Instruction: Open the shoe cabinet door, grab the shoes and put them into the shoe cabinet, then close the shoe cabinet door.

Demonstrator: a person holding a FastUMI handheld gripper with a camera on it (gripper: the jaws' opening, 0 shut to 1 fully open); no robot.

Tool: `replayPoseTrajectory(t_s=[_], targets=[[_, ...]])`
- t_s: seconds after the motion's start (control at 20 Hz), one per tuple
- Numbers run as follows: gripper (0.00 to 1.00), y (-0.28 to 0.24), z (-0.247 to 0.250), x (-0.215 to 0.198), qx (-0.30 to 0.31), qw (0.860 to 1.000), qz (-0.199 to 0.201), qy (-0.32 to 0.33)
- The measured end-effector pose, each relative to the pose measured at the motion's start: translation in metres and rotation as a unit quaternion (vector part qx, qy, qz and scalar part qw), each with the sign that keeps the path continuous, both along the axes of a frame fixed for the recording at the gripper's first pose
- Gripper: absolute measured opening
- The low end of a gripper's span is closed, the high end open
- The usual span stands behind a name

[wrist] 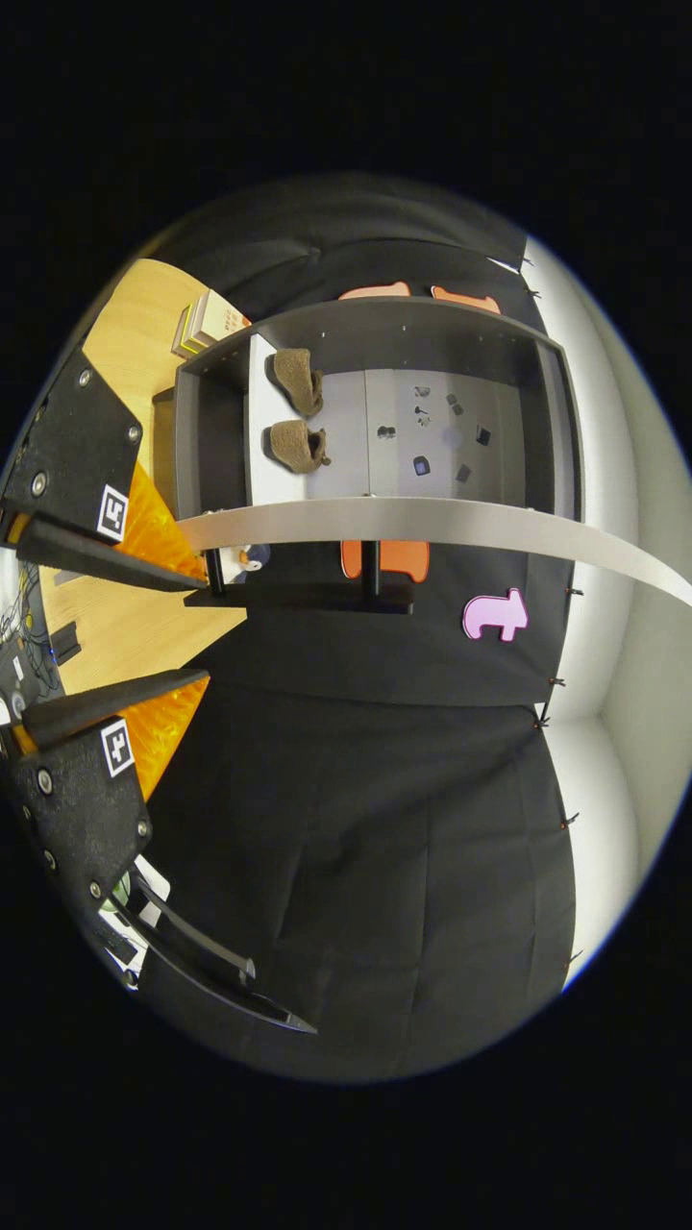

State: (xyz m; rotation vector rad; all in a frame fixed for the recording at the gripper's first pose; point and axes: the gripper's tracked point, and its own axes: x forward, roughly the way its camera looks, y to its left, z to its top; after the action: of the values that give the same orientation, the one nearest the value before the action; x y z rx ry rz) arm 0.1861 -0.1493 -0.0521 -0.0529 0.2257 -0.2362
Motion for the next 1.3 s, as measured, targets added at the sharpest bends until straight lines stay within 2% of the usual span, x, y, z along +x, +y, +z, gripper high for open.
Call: replayPoseTrajectory(t_s=[1.3], targets=[[0.54, 0.085, -0.007, 0.000, 0.046, 0.991, 0.128, -0.019]])
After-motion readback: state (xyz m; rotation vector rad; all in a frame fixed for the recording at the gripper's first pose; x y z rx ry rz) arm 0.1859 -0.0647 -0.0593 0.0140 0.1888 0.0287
